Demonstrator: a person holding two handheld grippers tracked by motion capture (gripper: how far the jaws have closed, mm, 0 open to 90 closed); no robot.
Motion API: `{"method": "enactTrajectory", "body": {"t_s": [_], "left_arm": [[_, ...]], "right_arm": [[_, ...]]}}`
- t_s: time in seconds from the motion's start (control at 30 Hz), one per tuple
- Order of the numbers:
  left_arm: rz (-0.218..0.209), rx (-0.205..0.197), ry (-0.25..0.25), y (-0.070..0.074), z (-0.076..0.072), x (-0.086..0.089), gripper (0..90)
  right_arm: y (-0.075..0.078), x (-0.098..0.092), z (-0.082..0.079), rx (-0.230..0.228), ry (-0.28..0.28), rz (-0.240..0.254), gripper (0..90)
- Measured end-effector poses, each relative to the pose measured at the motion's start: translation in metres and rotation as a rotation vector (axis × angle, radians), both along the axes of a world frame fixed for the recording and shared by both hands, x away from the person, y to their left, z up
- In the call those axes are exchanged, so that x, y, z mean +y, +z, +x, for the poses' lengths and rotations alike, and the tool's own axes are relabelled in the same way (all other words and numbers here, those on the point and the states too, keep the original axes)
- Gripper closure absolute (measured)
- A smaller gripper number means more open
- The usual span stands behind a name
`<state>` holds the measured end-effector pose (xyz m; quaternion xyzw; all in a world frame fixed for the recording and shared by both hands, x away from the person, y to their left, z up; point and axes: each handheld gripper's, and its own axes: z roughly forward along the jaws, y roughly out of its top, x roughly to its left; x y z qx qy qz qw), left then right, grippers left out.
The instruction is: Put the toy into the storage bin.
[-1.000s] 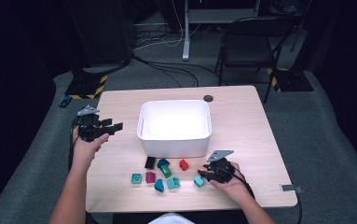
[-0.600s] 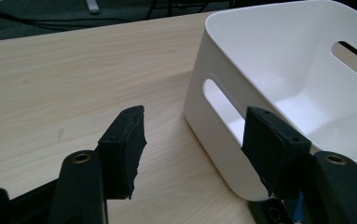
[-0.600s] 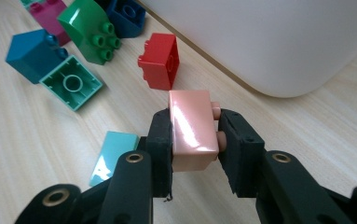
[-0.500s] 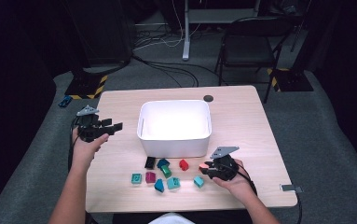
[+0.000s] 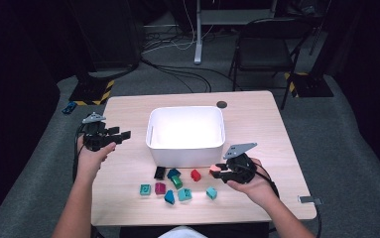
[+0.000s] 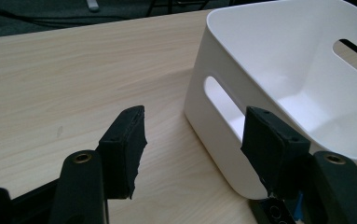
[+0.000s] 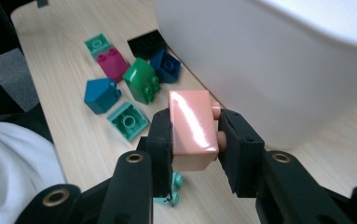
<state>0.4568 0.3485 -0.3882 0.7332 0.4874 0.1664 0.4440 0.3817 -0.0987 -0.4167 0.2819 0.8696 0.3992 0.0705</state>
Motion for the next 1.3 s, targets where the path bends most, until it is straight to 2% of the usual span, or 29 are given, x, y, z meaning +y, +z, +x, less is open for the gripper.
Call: {"method": "enactTrajectory", "body": {"t_s": [0.2, 0.23, 0.33, 0.47, 0.9, 1.27, 1.3], "left_arm": [[0.005, 0.001, -0.004, 0.000, 0.000, 0.001, 39.4], [0.003, 0.001, -0.003, 0.000, 0.000, 0.001, 39.4], [-0.004, 0.006, -0.002, 0.000, 0.000, 0.001, 39.6], [-0.002, 0.007, -0.003, 0.000, 0.000, 0.001, 39.6], [0.001, 0.015, -0.006, -0.001, 0.001, 0.002, 39.6], [-0.008, 0.011, -0.004, -0.001, 0.000, 0.003, 39.7], [-0.010, 0.008, -0.005, -0.001, 0.000, 0.003, 39.7]], "right_arm": [[0.023, 0.001, 0.004, -0.012, 0.016, 0.010, 66.2], [0.031, 0.002, 0.007, -0.013, 0.014, 0.018, 66.3], [0.042, 0.002, 0.011, -0.013, 0.005, 0.027, 66.2], [0.057, 0.005, 0.019, -0.043, 0.000, 0.022, 66.2], [0.088, 0.023, 0.051, -0.042, 0.008, 0.023, 66.2], [0.111, 0.045, 0.075, -0.075, 0.018, 0.038, 66.2], [0.114, 0.050, 0.081, -0.085, 0.022, 0.032, 66.2]]}}
